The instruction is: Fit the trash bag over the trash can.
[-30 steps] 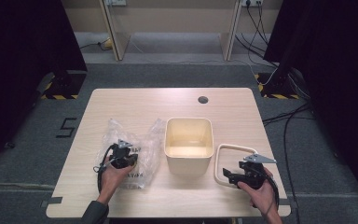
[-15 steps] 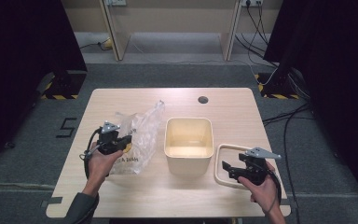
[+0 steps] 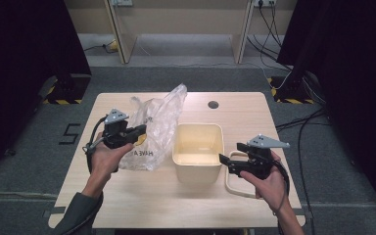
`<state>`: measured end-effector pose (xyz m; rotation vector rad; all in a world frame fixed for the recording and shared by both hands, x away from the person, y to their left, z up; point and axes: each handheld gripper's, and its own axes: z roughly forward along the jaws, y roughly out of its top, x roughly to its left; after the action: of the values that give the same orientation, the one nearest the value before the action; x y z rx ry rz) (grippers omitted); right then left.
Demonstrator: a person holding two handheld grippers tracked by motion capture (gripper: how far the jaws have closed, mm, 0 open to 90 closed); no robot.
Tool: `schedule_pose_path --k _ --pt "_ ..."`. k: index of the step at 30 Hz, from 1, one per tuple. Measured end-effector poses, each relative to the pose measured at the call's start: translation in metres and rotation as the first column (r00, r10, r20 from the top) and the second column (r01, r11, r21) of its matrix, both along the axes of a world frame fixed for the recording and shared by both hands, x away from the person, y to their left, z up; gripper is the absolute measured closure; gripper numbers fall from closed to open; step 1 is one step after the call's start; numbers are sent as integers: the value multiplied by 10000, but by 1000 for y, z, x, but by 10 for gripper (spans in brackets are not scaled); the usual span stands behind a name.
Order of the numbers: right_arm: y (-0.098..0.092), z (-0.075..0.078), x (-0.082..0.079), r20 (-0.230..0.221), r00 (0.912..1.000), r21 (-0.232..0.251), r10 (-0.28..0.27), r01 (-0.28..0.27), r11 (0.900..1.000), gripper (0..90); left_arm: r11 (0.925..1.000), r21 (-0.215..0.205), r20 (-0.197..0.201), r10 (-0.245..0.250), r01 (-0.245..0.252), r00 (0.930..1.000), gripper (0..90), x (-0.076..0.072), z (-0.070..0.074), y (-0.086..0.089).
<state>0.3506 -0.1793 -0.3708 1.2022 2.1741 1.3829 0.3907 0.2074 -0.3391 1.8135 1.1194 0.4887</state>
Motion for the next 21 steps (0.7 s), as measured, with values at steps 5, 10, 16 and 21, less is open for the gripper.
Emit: schedule_pose_path --k 5,10,16,21 --pt "17 13 4 -51 9983 300 589 -587 9978 201 9987 107 233 -499 497 9985 898 2 12 -26" --pt "33 23 11 -97 9966 549 821 -814 9952 198 9947 75 295 -1025 1023 9943 898 5 14 -58" --pt "45 24 21 -305 9965 734 784 -760 9944 192 9855 128 271 -1696 1693 9851 898 5 11 -94" --pt "42 17 30 -285 9976 911 627 -598 9940 363 9736 47 38 -2280 2280 9736 898 8 7 -127"
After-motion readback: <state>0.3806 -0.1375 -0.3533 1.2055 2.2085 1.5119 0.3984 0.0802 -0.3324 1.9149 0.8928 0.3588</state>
